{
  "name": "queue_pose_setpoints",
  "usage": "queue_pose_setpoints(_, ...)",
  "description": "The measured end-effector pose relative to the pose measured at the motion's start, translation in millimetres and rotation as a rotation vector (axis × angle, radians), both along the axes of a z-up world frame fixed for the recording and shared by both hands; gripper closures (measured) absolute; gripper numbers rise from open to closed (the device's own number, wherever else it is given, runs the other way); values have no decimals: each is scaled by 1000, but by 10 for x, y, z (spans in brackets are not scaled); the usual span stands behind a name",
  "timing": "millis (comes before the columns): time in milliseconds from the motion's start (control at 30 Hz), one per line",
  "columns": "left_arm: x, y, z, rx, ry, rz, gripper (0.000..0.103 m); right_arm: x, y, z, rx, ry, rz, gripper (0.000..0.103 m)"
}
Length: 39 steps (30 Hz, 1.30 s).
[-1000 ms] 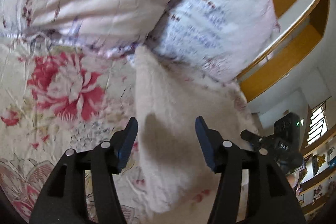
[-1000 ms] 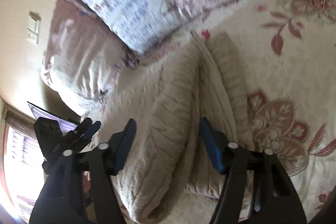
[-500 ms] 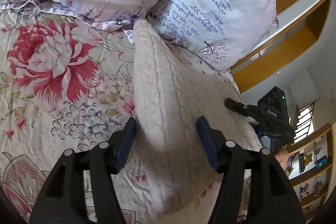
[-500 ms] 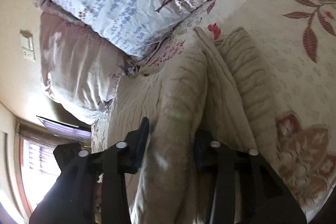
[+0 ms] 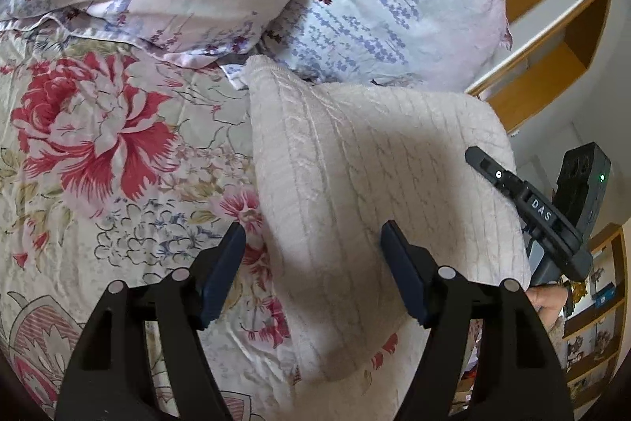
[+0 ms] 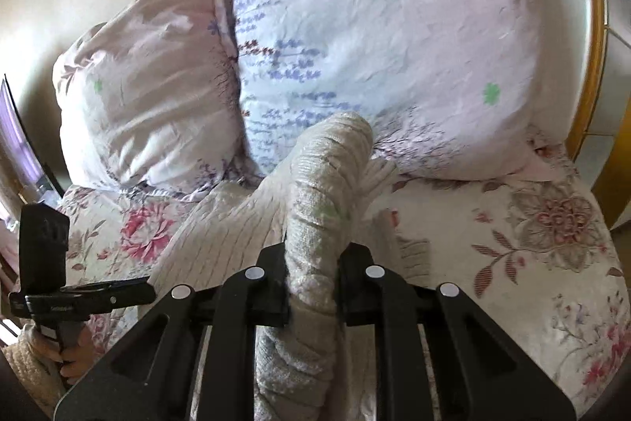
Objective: Fold small clothes
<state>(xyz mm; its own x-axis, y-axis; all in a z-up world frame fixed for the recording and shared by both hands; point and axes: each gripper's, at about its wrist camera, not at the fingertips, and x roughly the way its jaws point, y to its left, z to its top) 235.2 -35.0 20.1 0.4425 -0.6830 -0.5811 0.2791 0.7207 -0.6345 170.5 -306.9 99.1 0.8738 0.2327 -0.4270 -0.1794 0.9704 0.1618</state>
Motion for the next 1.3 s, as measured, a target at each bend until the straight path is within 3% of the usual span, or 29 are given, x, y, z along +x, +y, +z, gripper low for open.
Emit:
queue_pose_setpoints(100, -9, -30, 0, 3, -11, -21, 32, -24, -94, -15, 29, -9, -26, 86)
queue_pose_setpoints(200, -17, -72, -6, 10, -16, -46, 32, 96, -235, -175, 47, 58, -78, 86)
queue_pose_setpoints(300, -26, -122, -31, 18, -12, -72, 32, 397, -438, -531, 85, 230, -123, 81)
queue_pose_setpoints(333, -29, -133, -37, 22, -12, -78, 32, 465, -530, -642, 137, 282, -120, 70)
queue_pose_setpoints(400, -28, -135, -34, 27, -11, -81, 32, 408, -690, -647, 216, 275, -149, 49)
queue_pose_setpoints(433, -24, -135, -31, 28, -7, -80, 32, 326, -791, -611, 245, 265, -185, 43)
queue_pose_setpoints(600, -114, -132, 70, 26, -3, -66, 32, -119, -1057, -536, 414, 219, -123, 43)
queue_pose_setpoints(700, -249, -163, 135, 72, -22, -73, 32, -374, -1054, -581, 463, 220, -64, 43)
queue_pose_setpoints(800, -369, -192, 132, 104, -11, -90, 32, -560, -965, -633, 453, 228, -30, 44)
queue_pose_setpoints(1000, -457, -229, 26, 106, 55, -105, 37, -748, -787, -732, 438, 241, 19, 58)
queue_pose_setpoints(1133, -429, -233, -39, 86, 96, -101, 50, -791, -725, -765, 412, 231, 27, 69)
queue_pose_setpoints(1200, -409, -238, -51, 73, 109, -103, 60, -795, -690, -761, 393, 223, 33, 81)
queue_pose_setpoints(1233, -405, -245, -54, 66, 111, -109, 70, -785, -657, -756, 368, 222, 36, 89)
queue_pose_setpoints(1300, -396, -274, -41, 73, 105, -117, 79, -808, -609, -709, 306, 204, 11, 92)
